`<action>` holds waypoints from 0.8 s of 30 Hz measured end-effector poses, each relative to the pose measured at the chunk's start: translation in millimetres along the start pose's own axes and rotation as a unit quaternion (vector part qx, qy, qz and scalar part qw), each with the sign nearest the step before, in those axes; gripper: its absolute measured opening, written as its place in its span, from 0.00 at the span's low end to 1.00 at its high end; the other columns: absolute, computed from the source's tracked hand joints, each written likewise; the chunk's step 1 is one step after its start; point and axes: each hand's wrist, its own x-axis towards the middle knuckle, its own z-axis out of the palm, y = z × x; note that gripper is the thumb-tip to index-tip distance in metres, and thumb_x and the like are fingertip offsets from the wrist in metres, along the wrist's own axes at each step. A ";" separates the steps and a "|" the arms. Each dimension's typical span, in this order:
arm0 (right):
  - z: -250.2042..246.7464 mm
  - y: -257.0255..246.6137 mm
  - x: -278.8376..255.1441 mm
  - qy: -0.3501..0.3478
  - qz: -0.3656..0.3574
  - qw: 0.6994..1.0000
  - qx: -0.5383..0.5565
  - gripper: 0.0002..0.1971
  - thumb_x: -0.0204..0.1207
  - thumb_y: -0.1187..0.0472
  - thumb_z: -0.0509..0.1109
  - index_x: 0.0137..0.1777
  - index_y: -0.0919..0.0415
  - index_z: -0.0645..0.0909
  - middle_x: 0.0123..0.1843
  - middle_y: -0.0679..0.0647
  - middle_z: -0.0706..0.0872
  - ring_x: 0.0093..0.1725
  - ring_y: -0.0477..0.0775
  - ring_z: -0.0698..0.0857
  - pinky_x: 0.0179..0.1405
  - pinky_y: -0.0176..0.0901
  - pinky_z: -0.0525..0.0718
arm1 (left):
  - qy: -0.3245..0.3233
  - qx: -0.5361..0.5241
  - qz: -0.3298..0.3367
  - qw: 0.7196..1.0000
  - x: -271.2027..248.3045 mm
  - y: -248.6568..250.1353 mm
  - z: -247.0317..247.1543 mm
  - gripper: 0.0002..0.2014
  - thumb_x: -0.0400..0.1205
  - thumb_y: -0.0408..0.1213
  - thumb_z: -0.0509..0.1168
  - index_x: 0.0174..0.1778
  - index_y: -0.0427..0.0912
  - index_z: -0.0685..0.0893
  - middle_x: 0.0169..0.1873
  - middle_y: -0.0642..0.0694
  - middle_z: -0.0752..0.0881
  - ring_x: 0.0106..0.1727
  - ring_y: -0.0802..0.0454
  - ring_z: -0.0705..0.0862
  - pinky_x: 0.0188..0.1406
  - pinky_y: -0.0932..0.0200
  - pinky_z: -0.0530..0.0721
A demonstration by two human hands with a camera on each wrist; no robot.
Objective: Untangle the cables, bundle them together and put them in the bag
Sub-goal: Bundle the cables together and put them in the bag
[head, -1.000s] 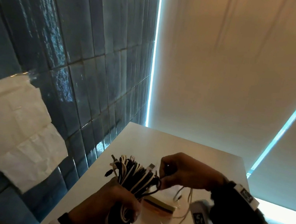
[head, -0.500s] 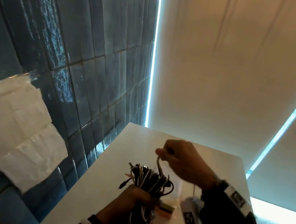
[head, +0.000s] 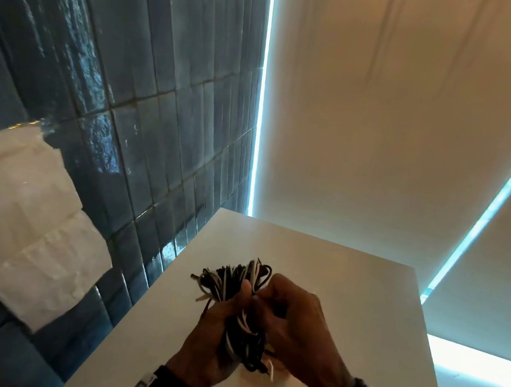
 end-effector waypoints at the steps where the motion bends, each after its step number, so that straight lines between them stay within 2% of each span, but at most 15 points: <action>1: 1.2 -3.6 -1.0 -0.014 -0.025 0.999 -0.029 0.17 0.79 0.65 0.70 0.34 0.43 0.72 0.29 0.41 0.82 0.30 0.38 0.81 0.27 0.26 0.75 | -0.002 0.007 -0.001 1.000 -0.5 1.1 1.9 0.23 0.72 0.47 0.75 0.54 0.32 0.89 0.51 0.30 0.89 0.50 0.38 0.90 0.43 0.47 0.90; 3: 2.2 -11.7 -2.9 -0.054 -0.065 0.994 -0.066 0.18 0.82 0.65 0.65 0.41 0.37 0.71 0.34 0.34 0.81 0.35 0.35 0.82 0.31 0.24 0.75 | 0.011 0.034 0.003 0.999 -1.6 4.2 7.4 0.16 0.78 0.44 0.66 0.45 0.34 0.90 0.42 0.33 0.90 0.42 0.41 0.90 0.36 0.52 0.89; 5: 5.8 -16.7 -5.2 -0.103 -0.074 0.988 -0.087 0.09 0.84 0.62 0.61 0.49 0.45 0.75 0.41 0.39 0.83 0.39 0.42 0.83 0.34 0.29 0.78 | 0.033 0.066 0.029 0.997 3.9 8.9 7.4 0.13 0.80 0.40 0.65 0.31 0.40 0.84 0.25 0.43 0.81 0.26 0.50 0.82 0.24 0.58 0.79; 6: 8.6 -18.3 -7.4 -0.115 -0.074 0.986 -0.096 0.05 0.85 0.61 0.59 0.51 0.51 0.75 0.43 0.44 0.83 0.39 0.45 0.82 0.35 0.32 0.79 | 0.049 0.087 0.043 0.994 8.3 11.9 5.6 0.13 0.78 0.37 0.67 0.28 0.42 0.78 0.23 0.47 0.74 0.22 0.53 0.75 0.22 0.60 0.73; 7: 12.8 -20.5 -10.1 -0.111 -0.079 0.985 -0.101 0.05 0.86 0.58 0.58 0.52 0.53 0.75 0.43 0.45 0.83 0.38 0.46 0.82 0.36 0.37 0.80 | 0.068 0.100 0.058 0.991 13.5 15.5 4.9 0.12 0.75 0.35 0.68 0.28 0.43 0.73 0.24 0.47 0.70 0.23 0.54 0.70 0.23 0.60 0.71; 9: 21.5 -20.0 -18.4 -0.065 -0.061 0.994 -0.060 0.05 0.86 0.54 0.58 0.48 0.50 0.72 0.36 0.42 0.82 0.33 0.45 0.80 0.33 0.40 0.78 | 0.113 0.056 0.091 0.988 23.7 25.0 5.1 0.09 0.72 0.29 0.66 0.33 0.43 0.72 0.27 0.44 0.70 0.25 0.52 0.71 0.23 0.60 0.73; 11: 28.3 -5.9 -29.9 -0.014 0.011 1.000 0.006 0.10 0.84 0.49 0.60 0.43 0.52 0.72 0.32 0.45 0.81 0.31 0.45 0.79 0.34 0.43 0.77 | 0.127 0.004 0.136 0.982 29.3 38.5 5.9 0.08 0.73 0.24 0.60 0.34 0.41 0.73 0.25 0.46 0.73 0.23 0.53 0.74 0.22 0.61 0.77; 12: 31.0 7.4 -37.8 -0.015 0.045 0.999 0.027 0.13 0.83 0.45 0.60 0.42 0.51 0.75 0.31 0.47 0.81 0.31 0.45 0.80 0.36 0.45 0.79 | 0.122 -0.004 0.159 0.980 30.6 46.2 6.6 0.08 0.72 0.23 0.59 0.34 0.41 0.73 0.24 0.47 0.73 0.23 0.54 0.75 0.23 0.61 0.77; 13: 31.3 24.6 -46.2 -0.040 0.078 0.996 0.036 0.14 0.83 0.44 0.60 0.40 0.48 0.79 0.30 0.46 0.81 0.31 0.43 0.81 0.37 0.45 0.80 | 0.113 -0.002 0.179 0.977 30.7 53.1 6.6 0.08 0.70 0.23 0.60 0.35 0.40 0.74 0.24 0.47 0.73 0.23 0.54 0.75 0.24 0.61 0.78; 15: 27.0 52.3 -61.4 -0.152 0.139 0.976 0.068 0.15 0.84 0.48 0.60 0.39 0.43 0.84 0.29 0.42 0.82 0.30 0.38 0.81 0.37 0.36 0.79 | 0.090 0.007 0.203 0.975 28.7 61.6 2.2 0.10 0.64 0.24 0.64 0.36 0.40 0.74 0.26 0.47 0.74 0.25 0.54 0.76 0.26 0.61 0.79; 17: 17.5 66.9 -64.1 -0.233 0.161 0.956 0.080 0.14 0.84 0.55 0.63 0.46 0.59 0.89 0.40 0.45 0.86 0.39 0.33 0.83 0.44 0.29 0.77 | 0.058 0.030 0.205 0.977 25.5 62.0 -2.6 0.12 0.61 0.25 0.68 0.37 0.39 0.76 0.28 0.46 0.75 0.28 0.53 0.76 0.29 0.60 0.80; 18: 11.4 72.0 -60.4 -0.224 0.151 0.960 0.078 0.15 0.83 0.55 0.64 0.51 0.64 0.89 0.47 0.45 0.87 0.46 0.29 0.83 0.49 0.26 0.75 | 0.043 0.056 0.201 0.977 24.6 60.2 -4.1 0.13 0.59 0.26 0.70 0.38 0.39 0.78 0.28 0.45 0.75 0.29 0.52 0.76 0.31 0.58 0.79; 19: 4.4 71.6 -55.1 -0.194 0.153 0.966 0.079 0.15 0.83 0.53 0.64 0.57 0.60 0.88 0.56 0.42 0.87 0.53 0.27 0.82 0.54 0.24 0.74 | 0.032 0.093 0.195 0.976 24.2 57.3 -4.3 0.13 0.58 0.27 0.71 0.36 0.39 0.79 0.29 0.44 0.76 0.29 0.50 0.76 0.31 0.57 0.78; 21: 0.0 61.9 -39.9 -0.154 0.174 0.964 0.131 0.18 0.82 0.43 0.62 0.63 0.47 0.86 0.66 0.36 0.84 0.64 0.30 0.80 0.64 0.27 0.74 | 0.031 0.167 0.187 0.968 23.4 49.6 -0.8 0.09 0.60 0.25 0.71 0.33 0.38 0.81 0.29 0.41 0.76 0.30 0.46 0.76 0.29 0.57 0.79; 24: 13.5 40.8 -23.6 -0.211 0.186 0.938 0.205 0.23 0.78 0.37 0.60 0.64 0.46 0.85 0.68 0.38 0.83 0.69 0.35 0.78 0.68 0.31 0.73 | 0.048 0.202 0.193 0.959 22.8 40.7 9.4 0.10 0.62 0.23 0.70 0.38 0.35 0.83 0.31 0.39 0.79 0.30 0.46 0.79 0.28 0.58 0.81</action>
